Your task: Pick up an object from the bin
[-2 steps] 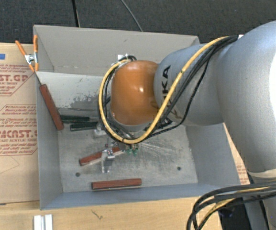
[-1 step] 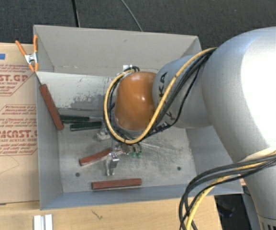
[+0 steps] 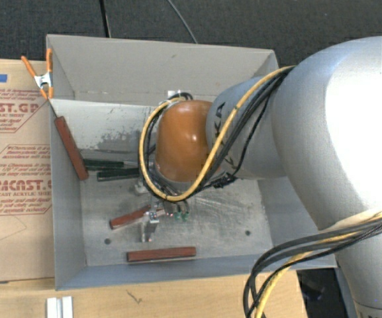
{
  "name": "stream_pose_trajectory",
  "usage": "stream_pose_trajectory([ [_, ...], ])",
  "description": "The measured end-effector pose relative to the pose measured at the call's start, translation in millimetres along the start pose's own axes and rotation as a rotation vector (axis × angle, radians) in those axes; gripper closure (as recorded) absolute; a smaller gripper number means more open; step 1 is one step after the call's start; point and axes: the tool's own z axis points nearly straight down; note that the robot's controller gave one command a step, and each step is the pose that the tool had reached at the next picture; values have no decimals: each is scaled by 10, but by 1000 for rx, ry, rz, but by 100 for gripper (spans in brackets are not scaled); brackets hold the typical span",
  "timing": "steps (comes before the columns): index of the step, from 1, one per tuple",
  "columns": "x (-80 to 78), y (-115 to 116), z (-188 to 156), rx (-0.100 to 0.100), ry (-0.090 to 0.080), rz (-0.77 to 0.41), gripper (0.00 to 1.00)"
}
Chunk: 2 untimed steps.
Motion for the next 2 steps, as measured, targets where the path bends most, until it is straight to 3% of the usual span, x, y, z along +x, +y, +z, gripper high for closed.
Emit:
stream_pose_trajectory([
  [1,-67,-61,7,1,3,-102,0],
  [2,-40,21,-42,-1,-3,0,100],
])
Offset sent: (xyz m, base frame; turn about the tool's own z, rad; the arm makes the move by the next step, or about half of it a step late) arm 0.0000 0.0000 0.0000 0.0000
